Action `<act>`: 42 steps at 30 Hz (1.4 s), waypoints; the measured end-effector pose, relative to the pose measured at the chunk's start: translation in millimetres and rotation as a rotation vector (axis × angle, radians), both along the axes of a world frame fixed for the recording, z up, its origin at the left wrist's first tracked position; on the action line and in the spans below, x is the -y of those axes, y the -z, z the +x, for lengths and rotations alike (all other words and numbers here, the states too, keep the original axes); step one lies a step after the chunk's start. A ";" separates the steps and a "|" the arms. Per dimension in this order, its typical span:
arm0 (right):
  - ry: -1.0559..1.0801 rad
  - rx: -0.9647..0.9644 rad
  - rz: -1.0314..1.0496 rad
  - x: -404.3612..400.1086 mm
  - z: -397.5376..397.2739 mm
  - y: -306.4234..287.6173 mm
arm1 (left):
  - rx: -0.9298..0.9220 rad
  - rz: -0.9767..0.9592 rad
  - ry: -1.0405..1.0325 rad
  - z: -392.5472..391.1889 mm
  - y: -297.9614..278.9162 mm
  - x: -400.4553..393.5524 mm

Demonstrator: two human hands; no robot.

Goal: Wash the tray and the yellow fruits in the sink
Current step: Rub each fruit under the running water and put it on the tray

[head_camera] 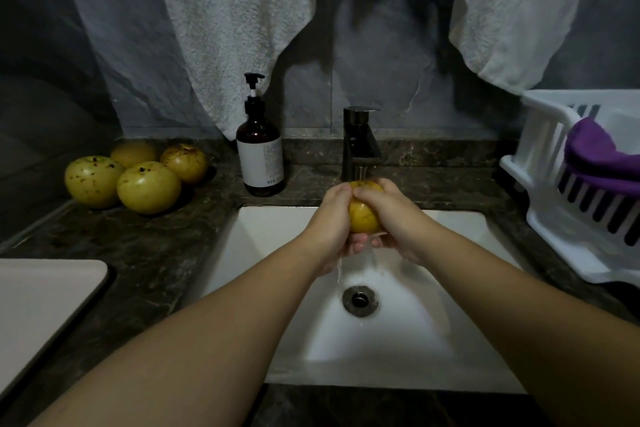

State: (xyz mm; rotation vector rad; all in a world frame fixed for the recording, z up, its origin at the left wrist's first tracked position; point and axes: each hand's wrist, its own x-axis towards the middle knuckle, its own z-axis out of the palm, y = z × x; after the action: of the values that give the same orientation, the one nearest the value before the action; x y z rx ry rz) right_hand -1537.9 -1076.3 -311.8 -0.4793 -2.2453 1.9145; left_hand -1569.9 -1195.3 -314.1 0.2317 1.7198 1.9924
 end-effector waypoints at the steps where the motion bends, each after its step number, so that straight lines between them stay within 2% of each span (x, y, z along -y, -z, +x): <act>1: -0.031 -0.006 -0.008 -0.7 1.1 -0.1 | 0.022 -0.004 -0.013 -0.7 -1.1 0.5; 3: -0.087 -0.007 0.036 -1.8 4.2 1.8 | 0.070 -0.036 -0.014 -3.3 -1.4 2.2; 5: -0.084 -0.017 0.165 -2.4 5.6 4.5 | 0.101 -0.085 0.017 -4.3 0.0 4.9; 8: 0.026 -0.060 0.306 -5.0 2.0 4.8 | 0.008 -0.185 0.060 -6.7 1.5 10.1; 11: 0.051 -0.078 0.427 -9.3 0.5 6.5 | -0.026 -0.093 0.005 -8.4 0.4 10.8; 15: -0.080 -0.122 0.439 -14.5 1.5 8.5 | 0.171 0.032 0.048 -5.9 -4.1 12.6; 17: -0.088 -0.110 0.480 -17.3 0.9 9.7 | 0.214 -0.013 0.105 -3.6 -5.0 16.2; 21: -0.109 -0.068 0.687 -14.3 0.9 11.3 | 0.135 -0.101 0.127 -3.2 -3.5 17.2; 23: -0.084 -0.086 0.660 -13.2 0.4 9.9 | 0.173 -0.011 0.113 -2.5 -5.3 16.1; 26: -0.098 -0.109 0.445 -16.1 0.7 9.3 | 0.277 0.120 0.122 -5.6 -5.9 17.9; 28: -0.127 -0.125 0.362 -15.8 3.1 8.3 | 0.284 0.097 0.131 -8.1 -3.7 19.8; 32: -0.130 -0.128 0.500 -15.3 3.5 4.0 | 0.234 0.015 0.091 -6.9 -2.4 17.7; 37: -0.125 -0.100 0.135 -7.5 6.3 -1.8 | 0.164 0.100 0.123 -4.5 -0.6 13.7; 42: 0.012 -0.117 0.053 -0.6 0.4 -2.4 | 0.126 0.098 0.065 -3.0 -0.1 11.7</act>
State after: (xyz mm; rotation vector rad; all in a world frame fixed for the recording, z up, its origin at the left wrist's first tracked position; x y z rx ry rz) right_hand -1537.5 -1075.7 -309.4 -0.3627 -2.2080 1.8218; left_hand -1572.9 -1207.0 -314.1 0.1885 1.5204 2.0024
